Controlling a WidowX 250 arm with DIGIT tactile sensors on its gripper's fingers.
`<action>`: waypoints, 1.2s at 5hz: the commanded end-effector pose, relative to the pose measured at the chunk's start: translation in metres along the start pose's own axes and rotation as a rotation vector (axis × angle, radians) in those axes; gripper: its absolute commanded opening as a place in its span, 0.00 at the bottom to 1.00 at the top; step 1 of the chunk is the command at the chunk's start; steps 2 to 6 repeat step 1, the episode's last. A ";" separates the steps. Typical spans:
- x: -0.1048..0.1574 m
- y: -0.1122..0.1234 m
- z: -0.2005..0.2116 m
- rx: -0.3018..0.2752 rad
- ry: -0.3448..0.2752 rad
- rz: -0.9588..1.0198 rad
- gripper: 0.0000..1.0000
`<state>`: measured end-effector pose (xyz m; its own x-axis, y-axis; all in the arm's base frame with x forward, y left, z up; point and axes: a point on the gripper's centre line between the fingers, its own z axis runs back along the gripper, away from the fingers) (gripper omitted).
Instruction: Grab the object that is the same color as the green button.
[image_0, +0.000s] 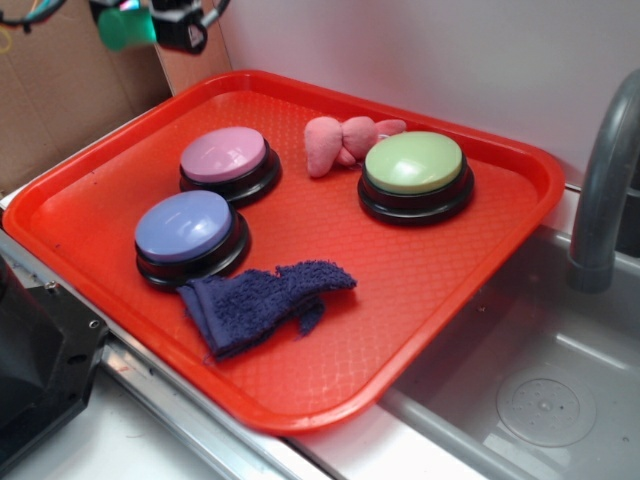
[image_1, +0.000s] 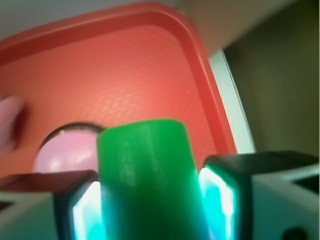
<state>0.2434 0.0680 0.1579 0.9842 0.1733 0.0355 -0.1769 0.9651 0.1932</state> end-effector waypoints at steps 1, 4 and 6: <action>-0.019 -0.029 0.065 -0.108 -0.174 -0.316 0.00; -0.019 -0.029 0.065 -0.108 -0.174 -0.316 0.00; -0.019 -0.029 0.065 -0.108 -0.174 -0.316 0.00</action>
